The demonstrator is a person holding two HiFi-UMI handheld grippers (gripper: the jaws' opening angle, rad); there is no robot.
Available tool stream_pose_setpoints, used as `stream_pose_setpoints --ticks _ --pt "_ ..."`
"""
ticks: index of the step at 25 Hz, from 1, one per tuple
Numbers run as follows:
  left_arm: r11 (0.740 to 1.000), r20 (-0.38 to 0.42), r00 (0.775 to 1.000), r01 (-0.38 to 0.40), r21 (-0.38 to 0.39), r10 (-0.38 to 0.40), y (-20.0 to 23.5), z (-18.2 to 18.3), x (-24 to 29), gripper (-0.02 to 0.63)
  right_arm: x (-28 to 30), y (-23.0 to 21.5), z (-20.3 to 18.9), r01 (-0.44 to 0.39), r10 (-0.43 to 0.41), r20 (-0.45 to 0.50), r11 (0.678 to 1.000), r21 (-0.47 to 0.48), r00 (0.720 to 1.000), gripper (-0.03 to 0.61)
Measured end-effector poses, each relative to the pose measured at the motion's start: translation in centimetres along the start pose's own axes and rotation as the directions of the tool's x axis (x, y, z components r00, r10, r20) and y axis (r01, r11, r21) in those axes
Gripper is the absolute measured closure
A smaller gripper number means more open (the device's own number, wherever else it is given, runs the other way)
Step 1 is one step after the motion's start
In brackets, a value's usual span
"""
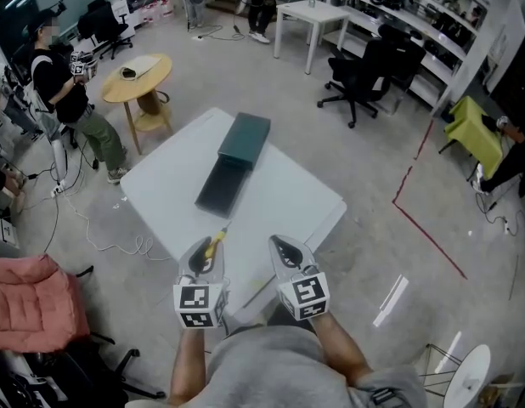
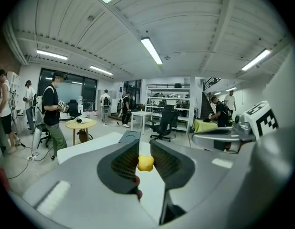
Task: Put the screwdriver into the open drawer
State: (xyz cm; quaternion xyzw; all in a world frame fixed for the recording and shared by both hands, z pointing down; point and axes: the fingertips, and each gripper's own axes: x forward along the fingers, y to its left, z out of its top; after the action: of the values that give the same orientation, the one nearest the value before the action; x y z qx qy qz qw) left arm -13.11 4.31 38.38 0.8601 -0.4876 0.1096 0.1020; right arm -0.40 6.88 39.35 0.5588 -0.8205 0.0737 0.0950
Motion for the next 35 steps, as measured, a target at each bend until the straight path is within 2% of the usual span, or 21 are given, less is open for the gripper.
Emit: stream_pose_setpoints --ticks 11,16,25,35 --pt "1.0 -0.001 1.0 -0.015 0.001 0.015 0.5 1.2 3.2 0.532 3.0 -2.5 -0.1 -0.023 0.023 -0.02 1.0 -0.001 1.0 0.575" --pt "0.998 -0.021 0.998 -0.053 -0.027 0.053 1.0 0.8 6.4 0.532 5.5 -4.5 -0.2 -0.071 0.071 -0.039 0.997 0.002 0.997 0.575" --pt "0.99 -0.057 0.991 -0.123 -0.063 0.119 3.9 0.6 12.8 0.532 11.9 -8.6 -0.7 -0.144 0.144 -0.096 0.99 0.01 0.985 0.575" --pt "0.981 -0.085 0.982 -0.177 -0.084 0.17 7.5 -0.7 19.4 0.532 19.1 -11.2 -3.1 -0.213 0.217 -0.157 0.976 0.042 0.963 0.575"
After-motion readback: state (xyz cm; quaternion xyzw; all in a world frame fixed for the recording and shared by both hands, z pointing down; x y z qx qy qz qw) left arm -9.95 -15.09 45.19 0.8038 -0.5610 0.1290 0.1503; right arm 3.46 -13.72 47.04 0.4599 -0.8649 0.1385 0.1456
